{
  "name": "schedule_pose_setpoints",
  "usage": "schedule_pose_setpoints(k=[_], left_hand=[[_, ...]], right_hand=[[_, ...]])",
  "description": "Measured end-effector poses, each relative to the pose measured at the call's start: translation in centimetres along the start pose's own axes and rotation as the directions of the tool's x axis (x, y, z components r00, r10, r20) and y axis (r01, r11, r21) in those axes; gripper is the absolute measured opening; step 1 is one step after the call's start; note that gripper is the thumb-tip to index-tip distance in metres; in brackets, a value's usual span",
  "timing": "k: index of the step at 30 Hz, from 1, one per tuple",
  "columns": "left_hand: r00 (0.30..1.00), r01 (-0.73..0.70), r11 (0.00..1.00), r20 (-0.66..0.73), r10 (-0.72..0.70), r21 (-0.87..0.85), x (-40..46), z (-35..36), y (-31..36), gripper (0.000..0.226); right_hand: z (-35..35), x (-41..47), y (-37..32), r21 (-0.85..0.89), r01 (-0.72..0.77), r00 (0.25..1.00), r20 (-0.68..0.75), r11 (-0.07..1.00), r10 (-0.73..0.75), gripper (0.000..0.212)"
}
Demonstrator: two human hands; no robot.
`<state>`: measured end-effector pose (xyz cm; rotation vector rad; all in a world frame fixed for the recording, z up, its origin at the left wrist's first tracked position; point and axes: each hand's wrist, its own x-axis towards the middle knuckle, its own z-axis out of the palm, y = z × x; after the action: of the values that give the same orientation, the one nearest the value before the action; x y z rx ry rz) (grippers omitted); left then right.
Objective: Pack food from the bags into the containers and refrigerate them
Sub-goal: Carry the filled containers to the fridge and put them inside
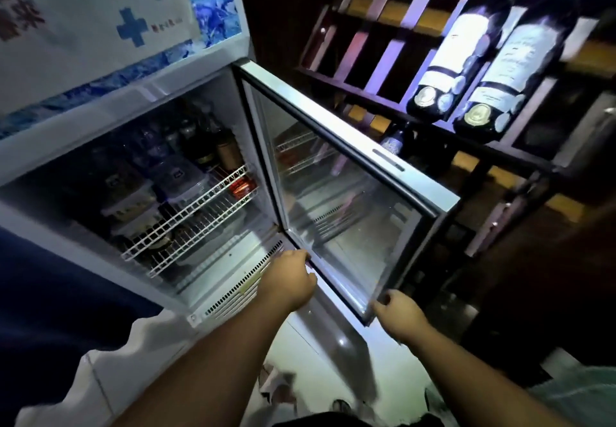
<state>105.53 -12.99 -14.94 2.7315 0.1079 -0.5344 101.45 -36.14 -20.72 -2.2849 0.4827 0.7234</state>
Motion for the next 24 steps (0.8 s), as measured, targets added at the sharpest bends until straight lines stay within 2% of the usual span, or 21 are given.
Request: schedule_pose_setpoints(k=[2, 3, 5, 6, 8, 11, 14, 19, 21, 24], left_hand=[[1.0, -0.025, 1.0, -0.001, 0.025, 0.003, -0.5, 0.3, 1.5, 0.048], [1.0, -0.029, 1.0, -0.001, 0.029, 0.001, -0.8, 0.4, 2.2, 0.049], [0.999, -0.032, 0.999, -0.004, 0.032, 0.009, -1.3, 0.5, 3.3, 0.049], [0.999, -0.038, 0.999, -0.006, 0.038, 0.017, -1.5, 0.5, 3.7, 0.049], [0.999, -0.05, 0.998, -0.01, 0.05, 0.026, -2.1, 0.5, 4.5, 0.048], [0.998, -0.055, 0.998, -0.022, 0.055, 0.015, -3.1, 0.5, 4.8, 0.047], [0.998, -0.046, 0.999, -0.049, 0.045, -0.014, -4.1, 0.1, 4.3, 0.049], [0.995, -0.026, 0.998, -0.094, 0.021, -0.058, -5.3, -1.3, 2.1, 0.051], [0.993, -0.003, 0.997, -0.117, -0.006, -0.079, -6.0, -1.7, 0.6, 0.052], [0.986, 0.039, 0.993, -0.157, -0.057, -0.114, -7.3, -2.3, -2.8, 0.05]], right_hand=[[-2.2, -0.1, 1.5, 0.061, -0.057, 0.995, -0.076, 0.996, 0.062, 0.048], [-3.3, 0.0, 1.9, 0.121, -0.055, 0.99, -0.121, 0.991, 0.07, 0.057], [-5.4, -0.3, 1.3, 0.239, 0.032, 0.977, -0.211, 0.97, 0.019, 0.078], [-6.2, -0.5, 0.8, 0.299, 0.09, 0.971, -0.239, 0.95, -0.017, 0.081], [-7.2, -1.2, -0.3, 0.368, 0.164, 0.963, -0.259, 0.915, -0.069, 0.073], [-7.4, -2.1, -1.4, 0.42, 0.172, 0.963, -0.261, 0.891, -0.063, 0.067], [-6.5, -3.5, -1.5, 0.336, 0.174, 0.965, -0.244, 0.926, -0.093, 0.06], [-3.1, -6.2, -2.0, 0.168, 0.261, 0.953, -0.2, 0.951, -0.227, 0.024], [-1.2, -7.0, -2.7, 0.112, 0.315, 0.943, -0.152, 0.942, -0.297, 0.022], [1.9, -8.2, -4.9, 0.089, 0.448, 0.894, -0.067, 0.889, -0.444, 0.031]])
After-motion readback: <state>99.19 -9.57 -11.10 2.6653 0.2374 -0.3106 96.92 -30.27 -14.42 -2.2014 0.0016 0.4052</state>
